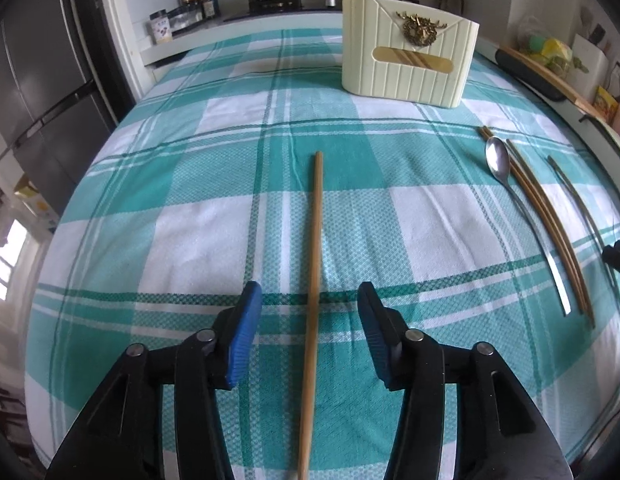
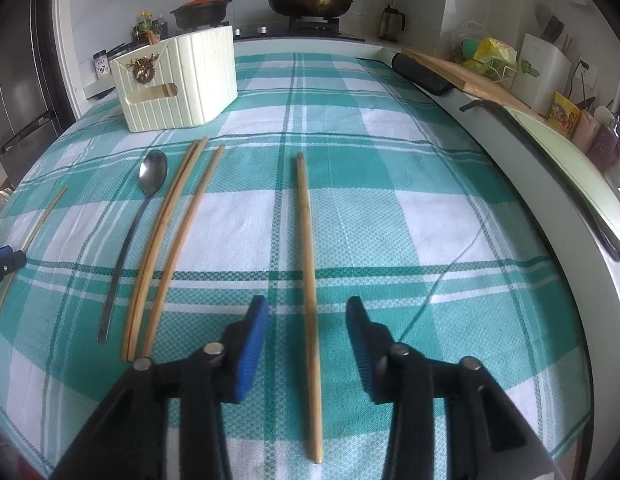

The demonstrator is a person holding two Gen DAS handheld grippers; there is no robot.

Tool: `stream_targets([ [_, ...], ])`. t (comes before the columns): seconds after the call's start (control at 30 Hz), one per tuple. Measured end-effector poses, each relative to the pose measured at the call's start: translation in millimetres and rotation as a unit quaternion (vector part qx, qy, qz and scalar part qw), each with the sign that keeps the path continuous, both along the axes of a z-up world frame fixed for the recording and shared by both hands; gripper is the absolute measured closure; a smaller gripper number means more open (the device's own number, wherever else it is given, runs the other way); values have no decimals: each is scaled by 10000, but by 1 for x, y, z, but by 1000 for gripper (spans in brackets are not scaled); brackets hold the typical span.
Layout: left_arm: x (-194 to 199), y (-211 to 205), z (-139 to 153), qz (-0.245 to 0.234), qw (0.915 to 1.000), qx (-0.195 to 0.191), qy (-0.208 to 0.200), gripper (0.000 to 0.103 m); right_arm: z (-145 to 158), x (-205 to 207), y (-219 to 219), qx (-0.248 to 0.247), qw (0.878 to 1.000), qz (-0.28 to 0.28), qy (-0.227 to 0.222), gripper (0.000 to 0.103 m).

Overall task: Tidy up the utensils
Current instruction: 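Grasp a wooden chopstick with the left tool while the right tool grasps another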

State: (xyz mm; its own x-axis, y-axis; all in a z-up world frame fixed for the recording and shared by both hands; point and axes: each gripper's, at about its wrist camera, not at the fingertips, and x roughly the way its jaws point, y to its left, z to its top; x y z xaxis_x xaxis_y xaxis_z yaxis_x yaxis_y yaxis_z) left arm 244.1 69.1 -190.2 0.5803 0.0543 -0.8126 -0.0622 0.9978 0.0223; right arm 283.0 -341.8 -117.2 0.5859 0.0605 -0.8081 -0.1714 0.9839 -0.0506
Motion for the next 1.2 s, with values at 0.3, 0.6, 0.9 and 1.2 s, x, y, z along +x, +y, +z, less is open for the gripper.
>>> stream_targets([
  [0.3,-4,-6,4,-46,10000,-19,-51,44,11,-3,6,-158,9996,80,-235,59],
  [0.6,-5,-6,4,-40,10000,-40,-59,43,11,-3,6,-268,9992,84,-274,59],
  [0.9,-7,-2,3,-9,9999,-71,-84,43,11,-5,12,-457,9981,177,-364,59],
  [1.2,-7,-1,2,7,9999,-101,-74,43,10,-6,15,-533,9977,207,-371,59],
])
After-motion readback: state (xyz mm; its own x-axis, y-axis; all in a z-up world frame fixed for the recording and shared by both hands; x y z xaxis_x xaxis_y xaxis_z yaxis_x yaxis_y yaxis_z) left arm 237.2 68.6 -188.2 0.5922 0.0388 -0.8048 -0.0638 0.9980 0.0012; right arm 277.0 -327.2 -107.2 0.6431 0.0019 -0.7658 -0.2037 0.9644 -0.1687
